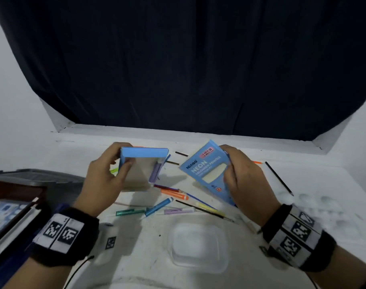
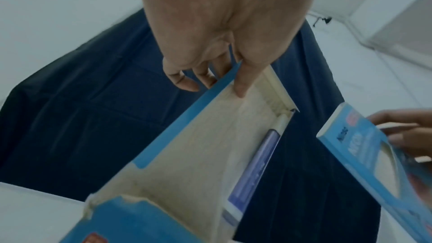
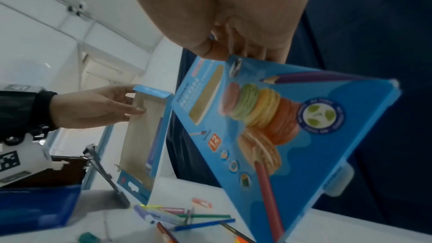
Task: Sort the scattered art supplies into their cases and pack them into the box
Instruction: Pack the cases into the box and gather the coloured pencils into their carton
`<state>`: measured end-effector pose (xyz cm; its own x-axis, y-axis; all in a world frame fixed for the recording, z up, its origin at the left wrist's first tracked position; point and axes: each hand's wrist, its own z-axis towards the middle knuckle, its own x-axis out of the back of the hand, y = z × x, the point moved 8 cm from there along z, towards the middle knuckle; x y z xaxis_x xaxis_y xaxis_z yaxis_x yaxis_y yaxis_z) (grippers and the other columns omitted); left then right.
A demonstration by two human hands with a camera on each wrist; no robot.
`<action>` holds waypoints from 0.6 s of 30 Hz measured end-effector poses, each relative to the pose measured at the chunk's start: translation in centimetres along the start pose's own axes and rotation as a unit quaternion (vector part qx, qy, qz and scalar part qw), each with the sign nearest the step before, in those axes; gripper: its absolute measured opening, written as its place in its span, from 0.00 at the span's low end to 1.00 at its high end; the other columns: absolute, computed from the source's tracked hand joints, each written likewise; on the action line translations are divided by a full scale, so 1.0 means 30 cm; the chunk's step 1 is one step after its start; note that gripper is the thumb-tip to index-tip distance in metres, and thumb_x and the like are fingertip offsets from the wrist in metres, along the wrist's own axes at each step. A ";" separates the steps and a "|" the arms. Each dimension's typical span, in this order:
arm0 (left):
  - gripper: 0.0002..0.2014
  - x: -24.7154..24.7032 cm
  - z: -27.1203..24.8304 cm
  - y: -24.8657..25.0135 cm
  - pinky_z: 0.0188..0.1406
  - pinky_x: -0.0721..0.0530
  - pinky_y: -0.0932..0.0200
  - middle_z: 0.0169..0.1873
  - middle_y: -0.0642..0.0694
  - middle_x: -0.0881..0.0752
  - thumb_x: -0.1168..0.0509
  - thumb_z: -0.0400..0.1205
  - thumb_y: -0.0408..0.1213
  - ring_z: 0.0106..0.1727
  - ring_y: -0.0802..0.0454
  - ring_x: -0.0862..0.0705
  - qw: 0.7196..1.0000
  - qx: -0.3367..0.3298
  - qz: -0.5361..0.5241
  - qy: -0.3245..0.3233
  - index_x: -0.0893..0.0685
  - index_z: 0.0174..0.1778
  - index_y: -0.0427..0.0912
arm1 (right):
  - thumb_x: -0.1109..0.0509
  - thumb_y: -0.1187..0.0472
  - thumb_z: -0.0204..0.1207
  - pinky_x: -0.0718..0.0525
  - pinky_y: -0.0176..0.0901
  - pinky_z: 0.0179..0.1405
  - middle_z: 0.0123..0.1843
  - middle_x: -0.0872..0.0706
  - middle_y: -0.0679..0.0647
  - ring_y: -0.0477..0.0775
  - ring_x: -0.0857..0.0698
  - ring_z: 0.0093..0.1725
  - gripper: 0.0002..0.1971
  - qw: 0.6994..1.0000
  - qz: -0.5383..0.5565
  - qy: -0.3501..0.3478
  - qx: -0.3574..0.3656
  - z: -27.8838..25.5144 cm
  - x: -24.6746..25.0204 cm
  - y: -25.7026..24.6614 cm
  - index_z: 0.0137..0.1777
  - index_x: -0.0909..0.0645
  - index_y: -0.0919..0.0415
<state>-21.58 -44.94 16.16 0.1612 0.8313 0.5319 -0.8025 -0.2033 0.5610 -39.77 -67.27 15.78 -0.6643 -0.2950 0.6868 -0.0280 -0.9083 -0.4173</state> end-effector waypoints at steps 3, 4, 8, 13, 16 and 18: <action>0.14 0.063 -0.097 0.064 0.44 0.19 0.54 0.50 0.53 0.12 0.30 0.83 0.32 0.45 0.52 0.14 0.993 0.059 -0.085 0.049 0.21 0.57 0.54 | 0.47 0.63 0.83 0.16 0.41 0.42 0.56 0.18 0.52 0.48 0.18 0.49 0.18 0.999 0.037 0.020 -0.004 -0.079 0.044 -0.073 0.70 0.28 0.58; 0.15 0.080 -0.130 0.078 0.41 0.18 0.50 0.48 0.49 0.11 0.30 0.82 0.31 0.42 0.49 0.15 0.987 0.082 -0.122 0.059 0.22 0.58 0.54 | 0.47 0.62 0.83 0.17 0.40 0.39 0.55 0.20 0.49 0.48 0.18 0.46 0.17 0.999 0.048 0.016 -0.005 -0.105 0.049 -0.087 0.70 0.30 0.54; 0.28 0.129 -0.261 0.130 0.45 0.13 0.47 0.40 0.35 0.10 0.31 0.80 0.23 0.44 0.37 0.12 0.961 0.146 -0.213 0.095 0.30 0.67 0.55 | 0.44 0.63 0.85 0.19 0.46 0.39 0.53 0.23 0.47 0.49 0.19 0.46 0.17 0.996 0.076 -0.038 -0.019 -0.206 0.034 -0.111 0.70 0.32 0.46; 0.28 0.170 -0.402 0.063 0.46 0.13 0.58 0.54 0.41 0.13 0.33 0.81 0.19 0.53 0.49 0.12 0.962 0.170 -0.164 0.140 0.29 0.66 0.56 | 0.44 0.62 0.86 0.22 0.29 0.45 0.58 0.26 0.45 0.37 0.22 0.56 0.17 0.990 0.090 -0.111 -0.020 -0.314 -0.046 -0.165 0.71 0.31 0.45; 0.26 0.169 -0.466 -0.051 0.45 0.13 0.53 0.52 0.43 0.14 0.31 0.79 0.19 0.53 0.43 0.13 0.955 0.208 -0.146 0.155 0.27 0.62 0.55 | 0.43 0.59 0.86 0.23 0.21 0.41 0.62 0.28 0.42 0.34 0.23 0.57 0.18 0.981 0.085 -0.164 -0.055 -0.375 -0.116 -0.200 0.72 0.34 0.41; 0.25 0.166 -0.483 -0.127 0.47 0.13 0.42 0.51 0.44 0.14 0.29 0.78 0.21 0.51 0.40 0.13 0.951 0.233 -0.135 0.153 0.25 0.60 0.54 | 0.41 0.58 0.86 0.21 0.22 0.48 0.64 0.29 0.41 0.34 0.26 0.65 0.20 0.977 0.100 -0.179 -0.061 -0.405 -0.158 -0.231 0.74 0.36 0.40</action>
<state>-26.04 -32.52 7.47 0.0930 0.9829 0.1589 -0.4027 -0.1088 0.9088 -45.51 -55.97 8.19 -0.3628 -0.5667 0.7398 -0.0276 -0.7870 -0.6164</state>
